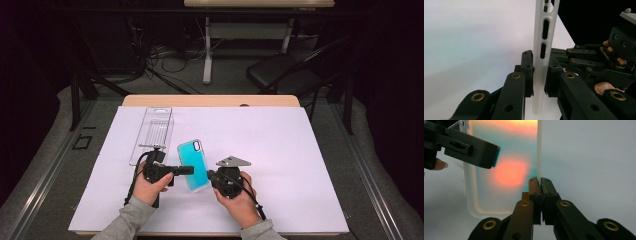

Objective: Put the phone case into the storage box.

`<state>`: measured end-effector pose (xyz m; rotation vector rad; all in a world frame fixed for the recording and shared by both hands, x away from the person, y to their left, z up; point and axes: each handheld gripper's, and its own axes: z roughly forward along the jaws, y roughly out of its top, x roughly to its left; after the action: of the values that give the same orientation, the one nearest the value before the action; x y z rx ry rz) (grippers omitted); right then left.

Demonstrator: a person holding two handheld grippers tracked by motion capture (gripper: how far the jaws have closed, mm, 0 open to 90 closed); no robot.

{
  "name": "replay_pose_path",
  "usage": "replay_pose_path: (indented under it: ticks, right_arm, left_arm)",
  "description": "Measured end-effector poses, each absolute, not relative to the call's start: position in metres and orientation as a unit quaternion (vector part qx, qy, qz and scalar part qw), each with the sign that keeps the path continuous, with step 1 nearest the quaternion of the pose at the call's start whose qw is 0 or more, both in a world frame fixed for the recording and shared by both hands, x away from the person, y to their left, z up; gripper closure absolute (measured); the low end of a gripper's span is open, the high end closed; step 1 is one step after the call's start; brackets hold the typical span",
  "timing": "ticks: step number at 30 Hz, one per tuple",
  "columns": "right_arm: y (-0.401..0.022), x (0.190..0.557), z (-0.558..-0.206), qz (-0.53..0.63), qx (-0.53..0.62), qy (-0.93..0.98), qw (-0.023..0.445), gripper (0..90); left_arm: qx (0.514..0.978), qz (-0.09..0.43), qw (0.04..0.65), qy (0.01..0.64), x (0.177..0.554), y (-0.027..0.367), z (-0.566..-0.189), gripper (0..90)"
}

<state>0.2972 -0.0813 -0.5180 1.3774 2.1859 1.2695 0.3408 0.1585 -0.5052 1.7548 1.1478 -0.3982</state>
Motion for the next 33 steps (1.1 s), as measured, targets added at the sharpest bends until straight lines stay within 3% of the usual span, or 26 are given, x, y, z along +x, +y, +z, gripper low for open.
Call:
replay_pose_path:
  ticks: [33]
  right_arm:
    - [-0.0808,0.2978,-0.5190,0.440,0.474,0.752,0.125,87.7]
  left_arm:
    - [0.721,-0.169,0.484,0.465,0.3407,0.1597,-0.5049,81.2]
